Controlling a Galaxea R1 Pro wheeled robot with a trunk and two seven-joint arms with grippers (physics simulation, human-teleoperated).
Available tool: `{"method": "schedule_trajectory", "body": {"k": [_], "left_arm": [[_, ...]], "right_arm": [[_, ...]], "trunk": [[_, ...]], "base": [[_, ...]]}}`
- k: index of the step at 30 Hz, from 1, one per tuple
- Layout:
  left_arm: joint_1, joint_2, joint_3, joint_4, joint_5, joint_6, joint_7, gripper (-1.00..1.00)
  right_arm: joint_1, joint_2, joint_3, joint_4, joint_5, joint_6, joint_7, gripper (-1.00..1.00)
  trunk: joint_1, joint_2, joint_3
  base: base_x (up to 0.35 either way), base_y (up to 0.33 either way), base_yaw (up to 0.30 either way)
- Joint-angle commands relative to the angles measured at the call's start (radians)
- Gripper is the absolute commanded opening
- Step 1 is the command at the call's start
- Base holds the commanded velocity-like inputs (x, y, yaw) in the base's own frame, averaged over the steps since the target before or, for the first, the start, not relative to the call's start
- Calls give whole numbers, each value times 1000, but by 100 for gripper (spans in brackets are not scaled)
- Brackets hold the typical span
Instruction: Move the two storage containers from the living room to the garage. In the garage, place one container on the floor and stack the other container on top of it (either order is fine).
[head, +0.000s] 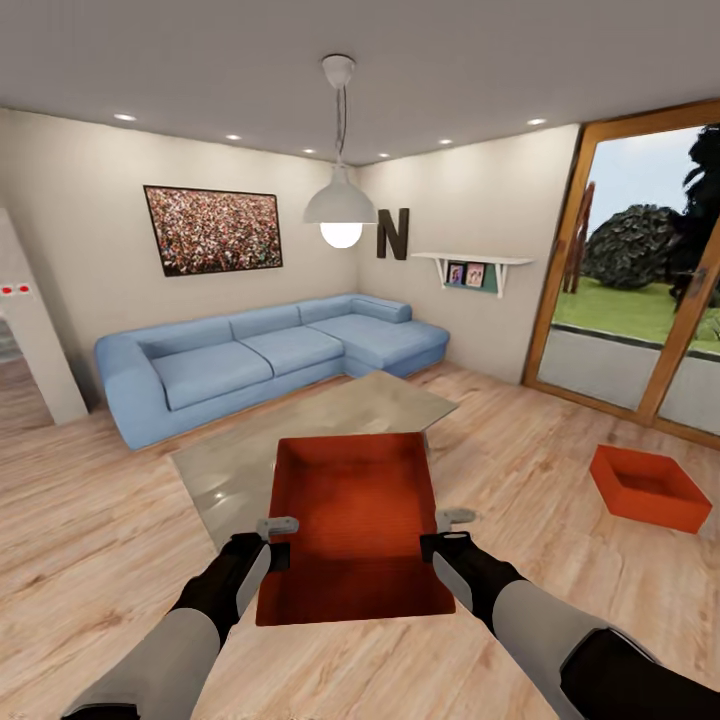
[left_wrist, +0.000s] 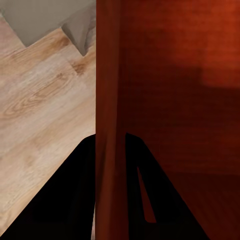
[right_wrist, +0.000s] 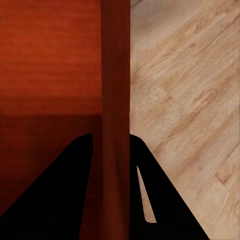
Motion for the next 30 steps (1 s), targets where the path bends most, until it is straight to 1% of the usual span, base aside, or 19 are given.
{"method": "schedule_trajectory", "body": {"k": [1,30], "left_arm": [[0,-2,1,0,-7,6,9,-100],[0,-2,1,0,-7,4,9,-100]], "right_arm": [[0,0,23,-19,-20,3,-4,-100],[0,1,22,-19,-20,3,-4,-100]], "trunk": [[0,-1,-1],[0,-1,-1]], "base": [[0,0,296],[0,0,296]]}}
